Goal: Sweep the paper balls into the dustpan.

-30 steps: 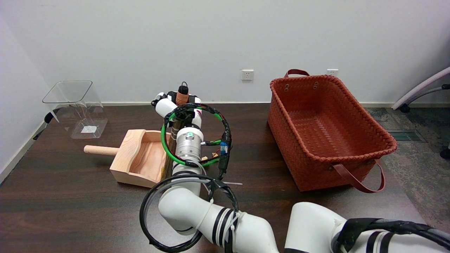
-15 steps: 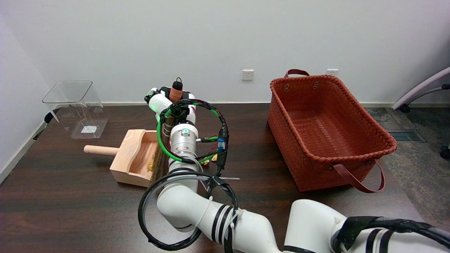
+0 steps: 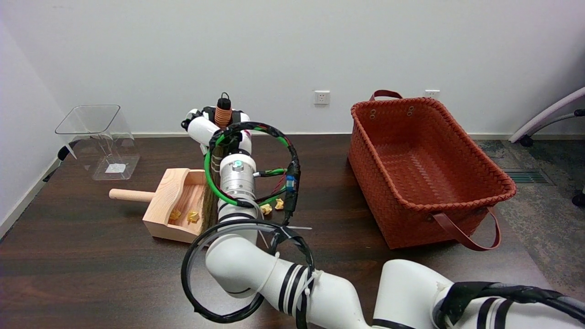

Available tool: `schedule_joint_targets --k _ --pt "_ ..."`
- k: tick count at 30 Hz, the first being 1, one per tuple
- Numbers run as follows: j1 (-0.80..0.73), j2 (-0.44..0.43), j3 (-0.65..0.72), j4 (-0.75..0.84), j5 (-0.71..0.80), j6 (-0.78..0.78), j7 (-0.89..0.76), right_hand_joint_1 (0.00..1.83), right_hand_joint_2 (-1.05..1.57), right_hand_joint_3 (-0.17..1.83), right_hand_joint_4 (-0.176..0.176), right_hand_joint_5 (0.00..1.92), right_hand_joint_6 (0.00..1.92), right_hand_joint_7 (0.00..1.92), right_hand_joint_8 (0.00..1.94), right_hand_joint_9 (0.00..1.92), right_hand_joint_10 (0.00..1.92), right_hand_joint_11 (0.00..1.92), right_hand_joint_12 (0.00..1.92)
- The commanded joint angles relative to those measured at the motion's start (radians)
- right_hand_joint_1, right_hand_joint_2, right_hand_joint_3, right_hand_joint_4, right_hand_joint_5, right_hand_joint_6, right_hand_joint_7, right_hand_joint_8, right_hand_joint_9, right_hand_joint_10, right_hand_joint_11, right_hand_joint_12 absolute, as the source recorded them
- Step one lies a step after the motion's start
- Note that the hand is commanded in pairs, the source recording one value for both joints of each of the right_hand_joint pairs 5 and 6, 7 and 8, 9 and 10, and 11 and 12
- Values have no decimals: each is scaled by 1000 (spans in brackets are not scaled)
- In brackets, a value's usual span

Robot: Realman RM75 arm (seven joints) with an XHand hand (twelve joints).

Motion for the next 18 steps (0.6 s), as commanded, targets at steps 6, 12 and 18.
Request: schedule_joint_targets --k 6,12,18 --pt "-34 166 2 -280 -211 -1 -362 1274 589 1168 0 1920 1920 1920 1920 1920 1920 1920 1920" --pt "-43 258 2 -357 -203 -8 -469 1293 569 1173 0 1920 1920 1920 1920 1920 1920 1920 1920" --pt "-49 365 2 -395 -174 -10 -515 1320 523 1207 0 1920 1920 1920 1920 1920 1920 1920 1920"
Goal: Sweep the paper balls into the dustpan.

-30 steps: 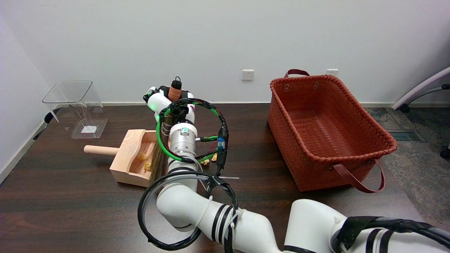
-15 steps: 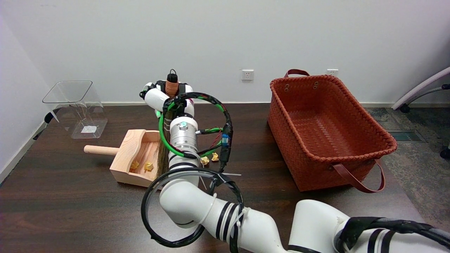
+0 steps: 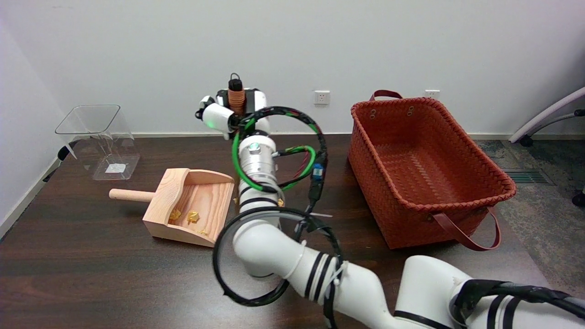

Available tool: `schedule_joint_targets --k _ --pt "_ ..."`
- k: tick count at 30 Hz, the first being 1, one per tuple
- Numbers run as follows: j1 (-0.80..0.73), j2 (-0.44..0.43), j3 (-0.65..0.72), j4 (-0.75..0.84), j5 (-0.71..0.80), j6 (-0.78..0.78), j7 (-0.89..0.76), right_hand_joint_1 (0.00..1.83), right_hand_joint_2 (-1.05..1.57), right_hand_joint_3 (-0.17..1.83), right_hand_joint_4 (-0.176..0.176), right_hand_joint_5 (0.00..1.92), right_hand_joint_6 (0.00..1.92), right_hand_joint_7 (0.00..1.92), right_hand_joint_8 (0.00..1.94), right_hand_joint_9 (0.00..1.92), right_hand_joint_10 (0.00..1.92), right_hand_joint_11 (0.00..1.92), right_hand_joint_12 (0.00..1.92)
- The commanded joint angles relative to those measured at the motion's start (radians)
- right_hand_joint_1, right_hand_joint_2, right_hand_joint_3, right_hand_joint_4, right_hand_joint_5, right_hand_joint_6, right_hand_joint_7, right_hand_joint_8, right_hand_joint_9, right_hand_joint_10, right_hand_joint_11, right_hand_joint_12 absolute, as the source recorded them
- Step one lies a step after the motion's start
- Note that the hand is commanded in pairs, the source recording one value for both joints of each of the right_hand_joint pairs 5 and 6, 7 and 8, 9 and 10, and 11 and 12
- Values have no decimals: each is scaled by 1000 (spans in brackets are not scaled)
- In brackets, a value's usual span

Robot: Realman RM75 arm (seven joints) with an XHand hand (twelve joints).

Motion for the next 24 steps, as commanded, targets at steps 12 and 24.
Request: schedule_joint_targets --k 12,24 --pt "-53 322 23 -182 -134 13 -221 1339 513 1218 0 1920 1920 1920 1920 1920 1920 1920 1920" --pt "-71 317 -12 -119 13 -62 -195 1328 506 1230 0 1920 1920 1920 1920 1920 1920 1920 1920"
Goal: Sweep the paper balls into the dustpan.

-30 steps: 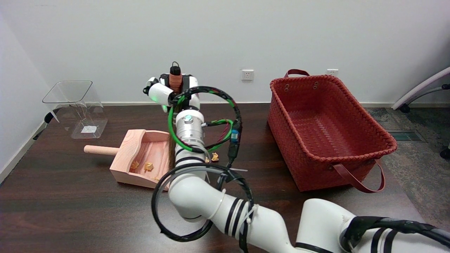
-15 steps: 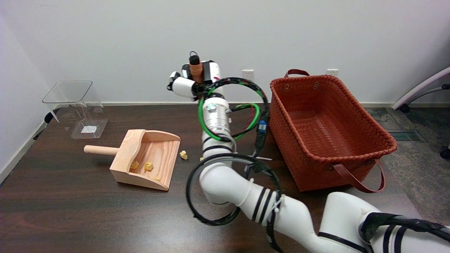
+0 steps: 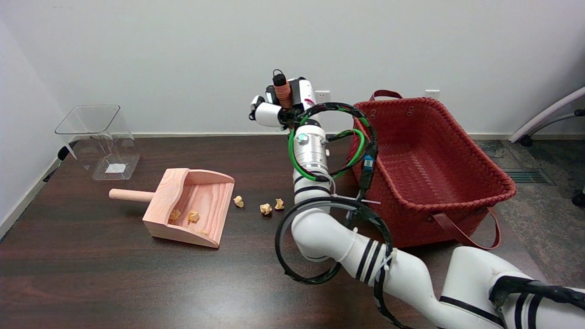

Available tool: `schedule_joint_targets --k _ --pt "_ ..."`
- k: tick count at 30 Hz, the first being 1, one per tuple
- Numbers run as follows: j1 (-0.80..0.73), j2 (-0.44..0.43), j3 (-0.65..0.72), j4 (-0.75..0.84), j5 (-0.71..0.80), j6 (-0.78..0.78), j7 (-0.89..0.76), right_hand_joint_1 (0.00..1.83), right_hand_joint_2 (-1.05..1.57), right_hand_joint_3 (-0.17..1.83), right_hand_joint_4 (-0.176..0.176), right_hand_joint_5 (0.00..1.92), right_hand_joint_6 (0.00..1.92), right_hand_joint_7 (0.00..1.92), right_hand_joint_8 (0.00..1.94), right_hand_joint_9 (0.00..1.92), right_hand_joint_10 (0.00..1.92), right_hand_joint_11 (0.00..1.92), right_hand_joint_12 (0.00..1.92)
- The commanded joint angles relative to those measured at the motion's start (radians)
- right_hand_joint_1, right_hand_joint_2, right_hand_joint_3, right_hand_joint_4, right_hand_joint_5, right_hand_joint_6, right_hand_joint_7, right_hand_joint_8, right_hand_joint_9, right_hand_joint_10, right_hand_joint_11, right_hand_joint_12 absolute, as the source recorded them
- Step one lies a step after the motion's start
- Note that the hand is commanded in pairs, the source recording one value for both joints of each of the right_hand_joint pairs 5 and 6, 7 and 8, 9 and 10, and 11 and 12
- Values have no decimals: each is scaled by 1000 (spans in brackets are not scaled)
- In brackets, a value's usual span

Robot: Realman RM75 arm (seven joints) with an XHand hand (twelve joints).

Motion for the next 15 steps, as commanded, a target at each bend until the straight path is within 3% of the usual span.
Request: schedule_joint_targets --k 1,15 --pt "-29 52 -20 32 18 -65 6 1327 507 1230 0 1920 1920 1920 1920 1920 1920 1920 1920" --pt "-37 -59 -26 130 20 -93 59 1312 554 1200 0 1920 1920 1920 1920 1920 1920 1920 1920"
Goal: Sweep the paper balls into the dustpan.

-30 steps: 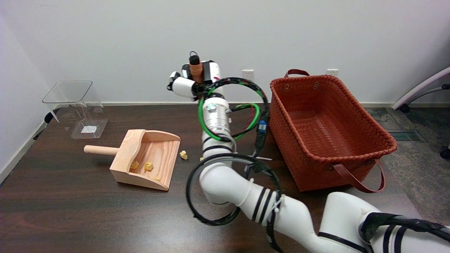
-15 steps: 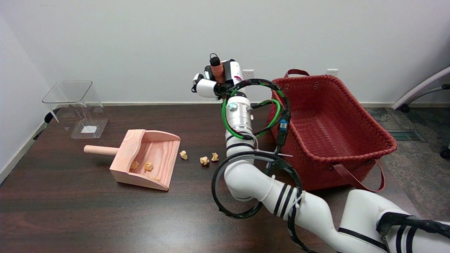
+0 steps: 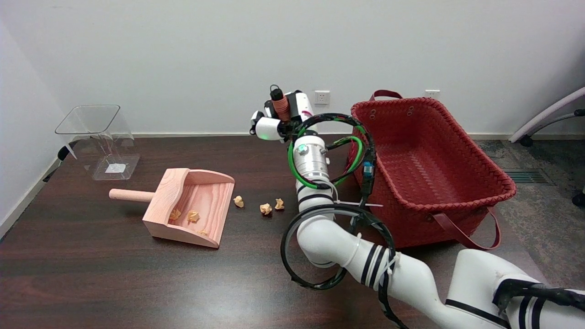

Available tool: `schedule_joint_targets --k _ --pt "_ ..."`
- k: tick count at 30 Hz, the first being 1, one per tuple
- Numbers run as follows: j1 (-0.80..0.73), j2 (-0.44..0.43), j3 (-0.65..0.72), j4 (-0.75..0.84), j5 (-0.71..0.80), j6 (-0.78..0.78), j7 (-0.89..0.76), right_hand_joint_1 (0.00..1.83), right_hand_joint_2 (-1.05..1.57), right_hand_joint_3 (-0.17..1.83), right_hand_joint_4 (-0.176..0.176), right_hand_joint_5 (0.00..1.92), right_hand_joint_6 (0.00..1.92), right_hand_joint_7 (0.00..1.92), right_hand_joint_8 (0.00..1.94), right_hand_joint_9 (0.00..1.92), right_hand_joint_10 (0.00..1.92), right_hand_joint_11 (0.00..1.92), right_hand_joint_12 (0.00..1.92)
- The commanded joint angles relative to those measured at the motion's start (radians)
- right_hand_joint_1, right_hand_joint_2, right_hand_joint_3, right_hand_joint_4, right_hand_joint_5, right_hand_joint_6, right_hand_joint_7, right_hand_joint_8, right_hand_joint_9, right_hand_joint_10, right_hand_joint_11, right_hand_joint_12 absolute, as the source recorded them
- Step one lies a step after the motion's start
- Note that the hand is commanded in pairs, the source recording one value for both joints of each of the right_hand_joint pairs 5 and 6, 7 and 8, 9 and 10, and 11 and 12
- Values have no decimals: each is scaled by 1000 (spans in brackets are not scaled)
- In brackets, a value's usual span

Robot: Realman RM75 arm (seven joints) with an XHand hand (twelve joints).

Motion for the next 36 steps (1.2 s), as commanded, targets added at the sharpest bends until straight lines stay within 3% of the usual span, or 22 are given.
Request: schedule_joint_targets --k 1,20,36 --pt "-16 -87 -11 95 18 -42 41 1310 561 1194 0 1920 1920 1920 1920 1920 1920 1920 1920" --pt "37 -287 -25 280 10 -61 141 1291 576 1198 0 1920 1920 1920 1920 1920 1920 1920 1920" --pt "80 -333 -60 309 -9 -102 372 1280 575 1206 0 1920 1920 1920 1920 1920 1920 1920 1920"
